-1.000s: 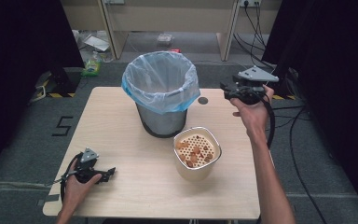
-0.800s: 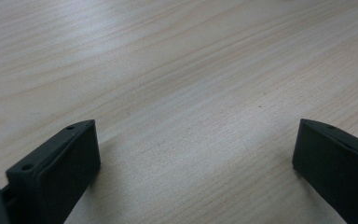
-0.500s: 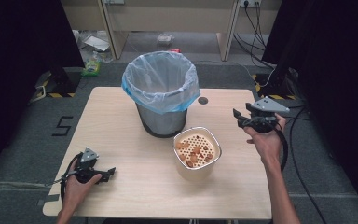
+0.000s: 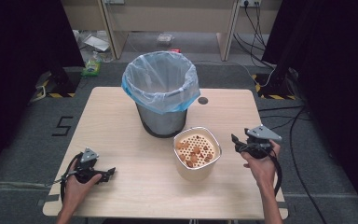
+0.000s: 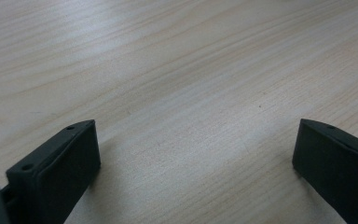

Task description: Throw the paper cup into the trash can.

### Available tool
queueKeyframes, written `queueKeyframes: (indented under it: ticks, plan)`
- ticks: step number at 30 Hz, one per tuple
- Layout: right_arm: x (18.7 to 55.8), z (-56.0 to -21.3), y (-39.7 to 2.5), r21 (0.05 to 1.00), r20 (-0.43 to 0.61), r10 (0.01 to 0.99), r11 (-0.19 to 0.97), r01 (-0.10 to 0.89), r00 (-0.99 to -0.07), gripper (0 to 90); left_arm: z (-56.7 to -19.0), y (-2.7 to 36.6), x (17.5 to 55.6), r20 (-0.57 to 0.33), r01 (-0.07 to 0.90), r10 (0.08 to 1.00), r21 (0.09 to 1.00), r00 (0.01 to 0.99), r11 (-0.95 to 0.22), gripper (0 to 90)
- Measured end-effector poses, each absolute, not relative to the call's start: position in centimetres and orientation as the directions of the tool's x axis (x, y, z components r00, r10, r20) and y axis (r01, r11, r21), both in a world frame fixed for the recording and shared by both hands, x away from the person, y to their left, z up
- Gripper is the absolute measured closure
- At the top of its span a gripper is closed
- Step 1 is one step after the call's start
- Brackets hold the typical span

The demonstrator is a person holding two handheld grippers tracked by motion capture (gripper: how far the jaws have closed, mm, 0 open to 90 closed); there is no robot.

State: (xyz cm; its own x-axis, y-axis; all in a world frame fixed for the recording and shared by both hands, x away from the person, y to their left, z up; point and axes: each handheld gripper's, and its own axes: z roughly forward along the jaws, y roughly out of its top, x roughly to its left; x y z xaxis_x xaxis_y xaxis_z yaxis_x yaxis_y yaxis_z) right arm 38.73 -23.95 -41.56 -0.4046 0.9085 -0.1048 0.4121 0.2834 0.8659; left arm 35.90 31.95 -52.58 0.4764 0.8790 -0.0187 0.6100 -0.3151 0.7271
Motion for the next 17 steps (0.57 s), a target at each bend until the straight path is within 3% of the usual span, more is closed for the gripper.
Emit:
queueKeyframes:
  ticks: [17]
  plan:
    - [37.9,-47.1,-24.1,0.793,-0.059,0.916,0.285,0.539,-0.397,39.1,-52.6,32.0,35.9,-0.02,0.61,0.879,0.727,0.476,-0.314,0.0]
